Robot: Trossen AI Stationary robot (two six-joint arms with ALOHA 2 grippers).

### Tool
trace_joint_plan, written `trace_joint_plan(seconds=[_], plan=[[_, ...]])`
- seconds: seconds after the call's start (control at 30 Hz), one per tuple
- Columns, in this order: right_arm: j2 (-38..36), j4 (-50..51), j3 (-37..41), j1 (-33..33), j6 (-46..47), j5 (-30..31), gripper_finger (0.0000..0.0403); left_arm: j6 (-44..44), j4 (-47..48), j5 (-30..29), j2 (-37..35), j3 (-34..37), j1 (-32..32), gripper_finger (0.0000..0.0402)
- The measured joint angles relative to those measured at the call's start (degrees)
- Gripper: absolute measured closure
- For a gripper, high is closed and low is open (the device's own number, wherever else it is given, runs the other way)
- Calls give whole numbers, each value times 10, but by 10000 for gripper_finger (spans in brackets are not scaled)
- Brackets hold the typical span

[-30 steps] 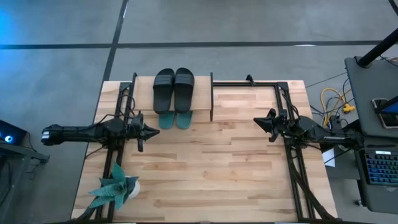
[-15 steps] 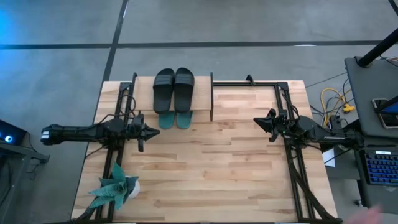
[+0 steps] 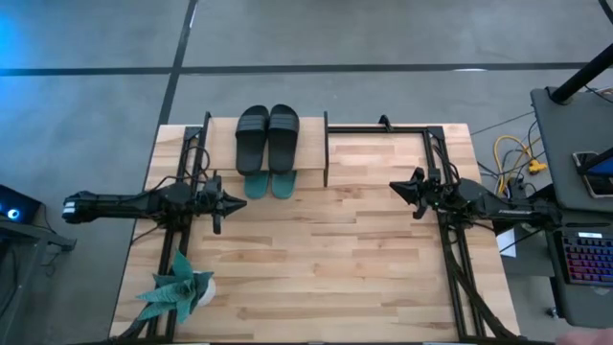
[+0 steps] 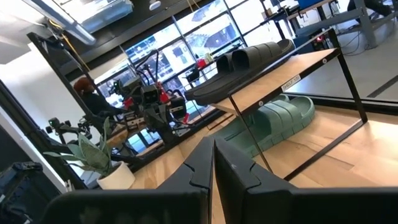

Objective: Pick and place slides into the shelf
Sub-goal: Return to Home Position

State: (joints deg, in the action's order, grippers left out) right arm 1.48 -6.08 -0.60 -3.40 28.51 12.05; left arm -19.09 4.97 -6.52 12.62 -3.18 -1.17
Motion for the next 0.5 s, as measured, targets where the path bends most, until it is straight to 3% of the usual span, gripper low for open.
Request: trace_joint_plan(seconds=[0.5], plan=[[-2, 0, 0, 0, 0, 0, 394, 0, 0, 0, -1, 0, 0, 402]])
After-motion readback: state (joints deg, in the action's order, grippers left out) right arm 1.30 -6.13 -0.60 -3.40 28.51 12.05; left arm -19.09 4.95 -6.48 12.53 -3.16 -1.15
